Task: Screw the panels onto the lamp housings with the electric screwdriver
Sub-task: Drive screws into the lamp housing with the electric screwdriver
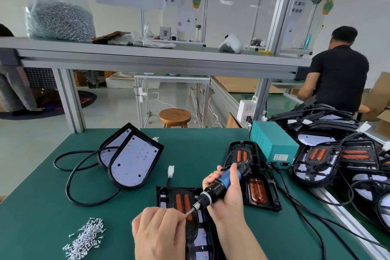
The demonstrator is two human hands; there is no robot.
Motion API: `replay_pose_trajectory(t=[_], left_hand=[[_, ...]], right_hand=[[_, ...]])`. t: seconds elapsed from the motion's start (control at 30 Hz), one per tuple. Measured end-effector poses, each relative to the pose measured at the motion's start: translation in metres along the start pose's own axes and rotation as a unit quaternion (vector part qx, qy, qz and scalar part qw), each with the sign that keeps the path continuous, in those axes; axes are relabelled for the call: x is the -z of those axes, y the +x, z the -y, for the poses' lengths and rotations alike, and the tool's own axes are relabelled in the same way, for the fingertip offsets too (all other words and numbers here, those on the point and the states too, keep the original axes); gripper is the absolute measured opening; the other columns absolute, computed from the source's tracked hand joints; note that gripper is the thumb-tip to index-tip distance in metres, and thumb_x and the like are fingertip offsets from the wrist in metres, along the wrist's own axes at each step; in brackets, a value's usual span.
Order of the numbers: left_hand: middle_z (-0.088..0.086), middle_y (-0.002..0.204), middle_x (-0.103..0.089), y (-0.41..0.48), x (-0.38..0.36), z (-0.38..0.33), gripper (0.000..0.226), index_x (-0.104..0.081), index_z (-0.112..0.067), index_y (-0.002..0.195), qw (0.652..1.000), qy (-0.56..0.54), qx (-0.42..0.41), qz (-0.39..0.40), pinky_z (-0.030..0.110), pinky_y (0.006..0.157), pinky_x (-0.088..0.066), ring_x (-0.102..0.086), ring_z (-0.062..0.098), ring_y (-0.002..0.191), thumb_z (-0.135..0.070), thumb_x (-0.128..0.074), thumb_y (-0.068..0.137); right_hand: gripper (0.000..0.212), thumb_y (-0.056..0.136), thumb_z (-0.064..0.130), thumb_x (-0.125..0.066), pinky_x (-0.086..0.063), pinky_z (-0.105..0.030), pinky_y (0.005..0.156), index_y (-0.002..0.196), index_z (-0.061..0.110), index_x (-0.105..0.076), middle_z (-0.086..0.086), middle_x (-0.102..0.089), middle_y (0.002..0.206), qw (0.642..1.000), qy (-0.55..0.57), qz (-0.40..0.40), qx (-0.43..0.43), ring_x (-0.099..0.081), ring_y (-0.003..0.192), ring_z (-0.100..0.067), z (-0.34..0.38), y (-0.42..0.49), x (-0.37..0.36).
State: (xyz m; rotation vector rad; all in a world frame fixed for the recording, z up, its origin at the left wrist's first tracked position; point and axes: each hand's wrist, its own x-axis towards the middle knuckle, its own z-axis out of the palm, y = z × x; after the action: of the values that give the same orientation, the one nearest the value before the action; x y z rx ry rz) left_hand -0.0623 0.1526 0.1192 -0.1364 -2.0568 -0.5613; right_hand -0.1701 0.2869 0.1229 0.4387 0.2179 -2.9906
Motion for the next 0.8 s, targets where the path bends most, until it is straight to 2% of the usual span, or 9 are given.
replay_pose_trajectory(t=[0.23, 0.37, 0.5, 0.8], left_hand=[[-0.011, 0.055, -0.057, -0.0004, 0.0001, -0.0001, 0.032, -0.061, -0.016, 0.048, 0.997, 0.024, -0.059, -0.033, 0.033, 0.071, -0.036, -0.044, 0.013, 0.072, -0.015, -0.057, 0.080], [-0.011, 0.055, -0.057, 0.0022, -0.0017, -0.0011, 0.029, -0.061, -0.016, 0.049, 0.997, 0.035, -0.059, -0.033, 0.030, 0.072, -0.034, -0.043, 0.014, 0.073, -0.012, -0.056, 0.077], [-0.008, 0.053, -0.054, 0.0018, -0.0040, -0.0045, 0.027, -0.070, -0.017, 0.058, 0.998, 0.039, -0.050, -0.021, 0.034, 0.075, -0.036, -0.042, 0.017, 0.073, -0.011, -0.052, 0.077], [-0.007, 0.054, -0.052, 0.0019, -0.0059, -0.0065, 0.032, -0.073, -0.016, 0.064, 0.998, 0.037, -0.059, 0.010, 0.031, 0.074, -0.033, -0.041, 0.017, 0.075, -0.004, -0.045, 0.074]], right_hand=[[0.034, 0.089, 0.037, -0.072, -0.049, -0.024, 0.049, 0.100, 0.010, -0.056, -0.001, -0.055, 0.069, 0.999, -0.033, -0.007, 0.002, -0.053, 0.055, -0.011, -0.0013, -0.0007, -0.0026], [0.035, 0.090, 0.039, -0.071, -0.048, -0.023, 0.055, 0.104, 0.012, -0.053, -0.001, -0.052, 0.074, 0.999, -0.039, -0.004, 0.001, -0.050, 0.061, -0.011, -0.0020, -0.0005, -0.0016], [0.035, 0.088, 0.038, -0.072, -0.046, -0.023, 0.062, 0.102, 0.011, -0.054, -0.002, -0.052, 0.075, 0.999, -0.033, -0.006, -0.005, -0.050, 0.062, -0.012, -0.0012, -0.0018, -0.0020], [0.033, 0.091, 0.036, -0.070, -0.049, -0.024, 0.054, 0.105, 0.011, -0.054, -0.002, -0.052, 0.076, 0.999, -0.043, -0.014, -0.011, -0.048, 0.064, -0.012, -0.0014, -0.0029, -0.0041]])
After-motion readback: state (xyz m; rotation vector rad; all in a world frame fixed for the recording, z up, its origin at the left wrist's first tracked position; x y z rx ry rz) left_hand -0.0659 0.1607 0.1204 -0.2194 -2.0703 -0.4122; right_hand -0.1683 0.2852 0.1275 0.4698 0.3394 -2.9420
